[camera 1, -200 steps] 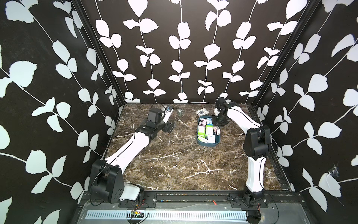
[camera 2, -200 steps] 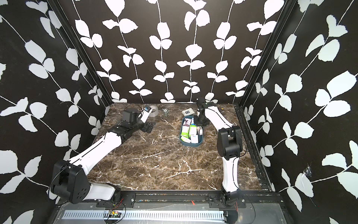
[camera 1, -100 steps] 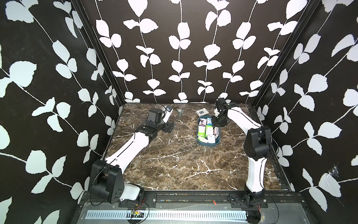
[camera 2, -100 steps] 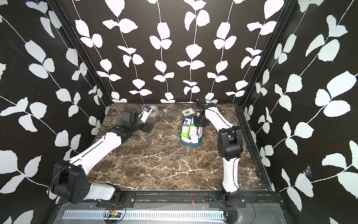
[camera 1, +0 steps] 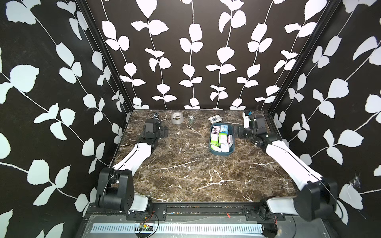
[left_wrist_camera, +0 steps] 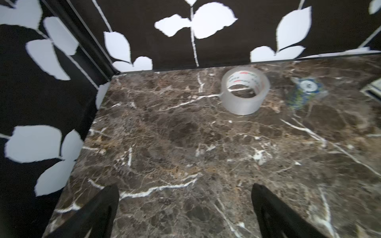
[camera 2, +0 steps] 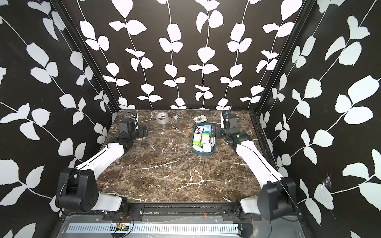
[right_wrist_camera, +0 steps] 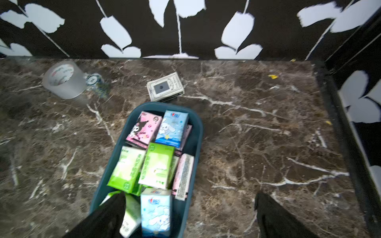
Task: Put the pocket tissues into the storage box
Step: Reset both arms
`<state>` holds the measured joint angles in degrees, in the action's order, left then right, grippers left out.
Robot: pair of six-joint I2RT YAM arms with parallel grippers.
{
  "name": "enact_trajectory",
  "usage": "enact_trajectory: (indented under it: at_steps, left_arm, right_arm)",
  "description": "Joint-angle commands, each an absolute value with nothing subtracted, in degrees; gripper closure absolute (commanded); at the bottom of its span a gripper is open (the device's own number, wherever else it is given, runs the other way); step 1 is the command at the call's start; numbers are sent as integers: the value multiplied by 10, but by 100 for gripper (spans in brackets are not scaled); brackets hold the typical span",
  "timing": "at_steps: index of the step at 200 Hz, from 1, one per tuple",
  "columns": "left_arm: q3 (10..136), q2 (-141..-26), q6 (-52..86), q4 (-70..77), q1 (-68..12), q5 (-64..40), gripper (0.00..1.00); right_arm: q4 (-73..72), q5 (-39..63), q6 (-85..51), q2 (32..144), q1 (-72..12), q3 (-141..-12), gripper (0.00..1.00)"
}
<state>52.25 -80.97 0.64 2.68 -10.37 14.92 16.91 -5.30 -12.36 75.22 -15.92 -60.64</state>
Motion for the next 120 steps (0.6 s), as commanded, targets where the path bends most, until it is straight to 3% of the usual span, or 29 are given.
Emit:
enact_trajectory:
  at_steps: [1, 30, 90, 120]
  left_arm:
    - [504, -797, 2, 60, -107, 239, 1]
    - [450, -799, 4, 114, -96, 308, 1]
    - [346, -802, -1, 219, -56, 237, 1]
    - [290, -823, -21, 340, -55, 227, 1]
  right_arm:
    - [97, -135, -107, 739, -137, -555, 1]
    - [73, -165, -99, 722, -110, -516, 1]
    - [-10, -135, -87, 708, -43, -420, 0]
    - [-67, -137, -73, 707, -35, -386, 0]
